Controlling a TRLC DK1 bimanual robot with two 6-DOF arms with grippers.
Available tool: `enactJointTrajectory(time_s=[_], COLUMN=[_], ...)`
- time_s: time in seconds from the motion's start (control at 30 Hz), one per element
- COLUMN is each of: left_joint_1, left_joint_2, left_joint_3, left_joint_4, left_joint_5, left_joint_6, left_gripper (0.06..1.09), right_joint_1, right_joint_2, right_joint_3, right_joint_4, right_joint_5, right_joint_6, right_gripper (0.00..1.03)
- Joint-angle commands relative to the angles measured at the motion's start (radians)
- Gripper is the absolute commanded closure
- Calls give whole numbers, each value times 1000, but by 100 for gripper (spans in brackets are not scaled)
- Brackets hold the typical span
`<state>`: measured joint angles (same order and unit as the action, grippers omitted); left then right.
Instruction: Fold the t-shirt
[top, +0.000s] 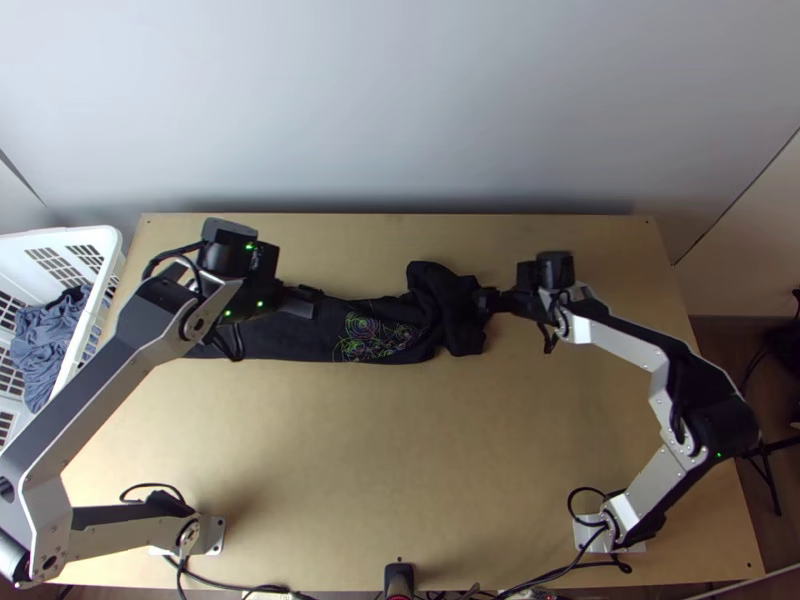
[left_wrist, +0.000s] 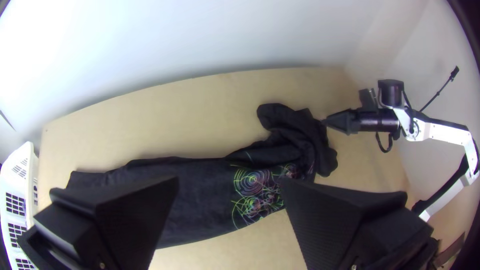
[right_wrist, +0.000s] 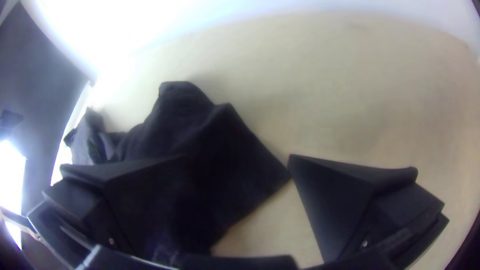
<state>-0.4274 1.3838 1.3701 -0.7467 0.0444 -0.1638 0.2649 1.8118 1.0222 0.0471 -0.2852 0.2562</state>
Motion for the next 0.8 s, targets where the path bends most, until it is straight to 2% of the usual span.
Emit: enactJointTrajectory(time_s=[0.0, 0.37, 0.6, 0.77], left_joint_1=[9, 30, 45, 53], left_joint_2=[-35, -40, -42, -42], left_joint_3=[-54, -92, -101, -112], left_joint_4=[3, 23, 23, 26], left_joint_5=[0, 0, 0, 0], left_joint_6=[6, 30, 46, 50], left_gripper=[11, 11, 11, 11], right_joint_1=[-23, 30, 36, 56], right_joint_2=[-45, -5, 14, 34], right_joint_3=[4, -7, -1, 1], right_joint_4=[-38, -36, -56, -73], right_joint_5=[-2, 18, 47, 106], right_joint_6=[-15, -18, -58, -95], right_gripper=[10, 10, 10, 10])
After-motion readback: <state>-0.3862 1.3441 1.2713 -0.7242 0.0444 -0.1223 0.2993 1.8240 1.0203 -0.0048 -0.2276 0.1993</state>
